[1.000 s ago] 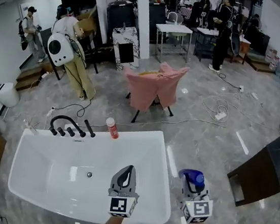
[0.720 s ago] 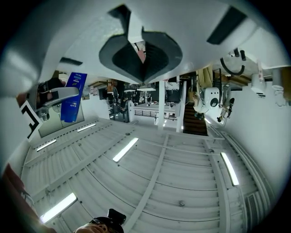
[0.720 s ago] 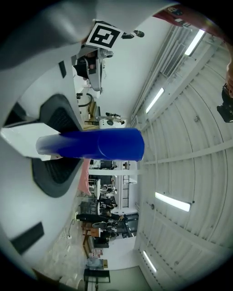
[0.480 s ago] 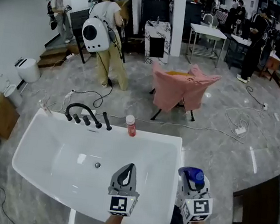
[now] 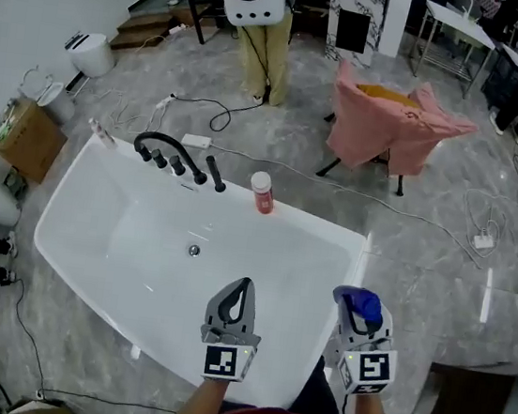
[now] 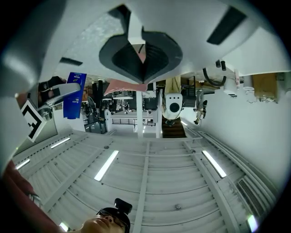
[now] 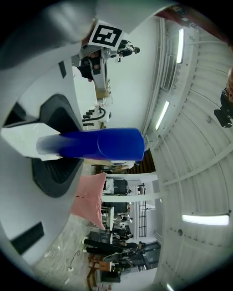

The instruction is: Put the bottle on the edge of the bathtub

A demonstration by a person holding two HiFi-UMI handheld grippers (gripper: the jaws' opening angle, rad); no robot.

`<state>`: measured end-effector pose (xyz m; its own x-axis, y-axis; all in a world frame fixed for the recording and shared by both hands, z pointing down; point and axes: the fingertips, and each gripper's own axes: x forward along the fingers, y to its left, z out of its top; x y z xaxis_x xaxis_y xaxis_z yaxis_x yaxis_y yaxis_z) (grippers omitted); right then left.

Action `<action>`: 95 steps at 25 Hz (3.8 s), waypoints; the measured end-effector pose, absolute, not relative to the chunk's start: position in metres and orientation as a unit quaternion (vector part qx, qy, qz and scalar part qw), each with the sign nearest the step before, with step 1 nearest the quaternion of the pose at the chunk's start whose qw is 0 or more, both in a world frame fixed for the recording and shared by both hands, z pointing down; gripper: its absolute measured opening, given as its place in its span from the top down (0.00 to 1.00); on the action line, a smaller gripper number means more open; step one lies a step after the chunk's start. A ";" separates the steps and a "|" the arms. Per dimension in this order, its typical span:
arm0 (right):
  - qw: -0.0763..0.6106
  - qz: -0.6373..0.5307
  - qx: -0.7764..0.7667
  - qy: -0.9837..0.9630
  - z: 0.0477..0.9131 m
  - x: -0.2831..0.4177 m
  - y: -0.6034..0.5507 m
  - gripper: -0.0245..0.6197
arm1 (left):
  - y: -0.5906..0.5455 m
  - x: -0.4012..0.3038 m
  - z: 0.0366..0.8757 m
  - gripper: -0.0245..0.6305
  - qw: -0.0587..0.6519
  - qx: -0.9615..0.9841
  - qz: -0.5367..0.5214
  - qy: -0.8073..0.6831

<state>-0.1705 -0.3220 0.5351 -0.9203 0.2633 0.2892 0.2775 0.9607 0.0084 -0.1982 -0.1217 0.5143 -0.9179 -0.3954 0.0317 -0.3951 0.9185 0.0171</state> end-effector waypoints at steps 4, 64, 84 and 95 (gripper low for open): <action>0.169 -0.019 -0.168 -0.971 0.574 -0.207 -0.336 0.73 | -0.140 -0.220 0.541 0.96 0.034 0.183 0.013 -0.982; 0.306 -0.078 -0.257 -0.913 0.830 -0.361 -0.316 0.61 | -0.129 -0.269 0.667 0.96 0.132 0.042 -0.015 -0.990; 0.219 -0.082 -0.276 -0.932 0.639 -0.169 -0.216 0.61 | -0.030 -0.095 0.580 0.96 0.147 0.034 -0.045 -0.988; 0.071 -0.088 -0.249 -0.962 0.475 -0.152 -0.203 0.61 | 0.002 -0.092 0.476 0.96 0.041 0.059 0.002 -0.997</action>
